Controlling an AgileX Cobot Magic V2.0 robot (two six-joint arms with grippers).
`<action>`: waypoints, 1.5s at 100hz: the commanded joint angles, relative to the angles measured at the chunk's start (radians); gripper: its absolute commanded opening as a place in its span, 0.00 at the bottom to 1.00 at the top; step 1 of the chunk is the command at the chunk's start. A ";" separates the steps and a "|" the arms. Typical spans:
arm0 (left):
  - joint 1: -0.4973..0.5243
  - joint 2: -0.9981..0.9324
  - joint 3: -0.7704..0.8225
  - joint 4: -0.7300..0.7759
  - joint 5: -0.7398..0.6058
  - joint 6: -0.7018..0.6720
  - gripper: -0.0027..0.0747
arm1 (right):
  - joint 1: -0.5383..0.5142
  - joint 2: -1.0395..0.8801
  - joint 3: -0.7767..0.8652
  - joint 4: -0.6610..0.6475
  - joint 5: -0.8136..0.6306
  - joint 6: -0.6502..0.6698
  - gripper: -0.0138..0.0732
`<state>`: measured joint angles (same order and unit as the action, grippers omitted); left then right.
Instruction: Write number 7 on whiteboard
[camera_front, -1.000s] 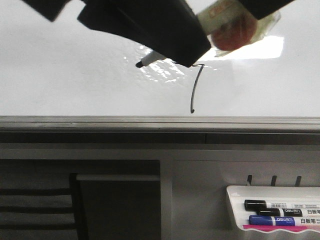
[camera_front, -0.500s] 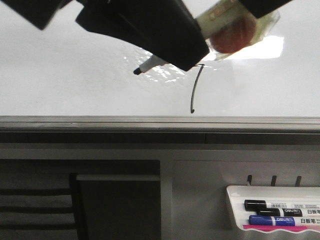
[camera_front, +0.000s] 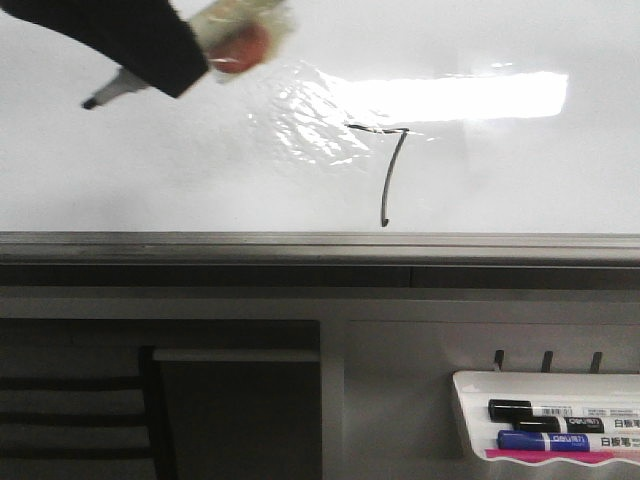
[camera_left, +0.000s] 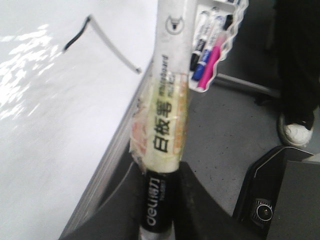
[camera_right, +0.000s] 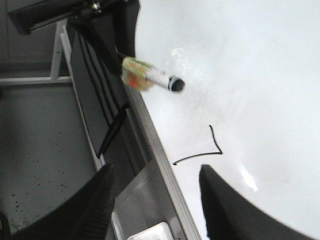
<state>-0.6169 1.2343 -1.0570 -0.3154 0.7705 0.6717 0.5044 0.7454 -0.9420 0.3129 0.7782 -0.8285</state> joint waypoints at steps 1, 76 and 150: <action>0.082 -0.044 -0.017 0.037 -0.026 -0.136 0.01 | -0.041 -0.010 -0.032 0.006 -0.043 0.018 0.56; 0.515 0.001 0.263 -0.200 -0.573 -0.268 0.01 | -0.061 -0.008 0.041 0.006 -0.059 0.028 0.55; 0.515 0.052 0.240 -0.226 -0.531 -0.264 0.43 | -0.061 -0.008 0.041 0.006 -0.062 0.065 0.55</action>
<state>-0.1041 1.3114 -0.7703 -0.5253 0.2556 0.4130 0.4492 0.7362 -0.8758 0.3121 0.7907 -0.7903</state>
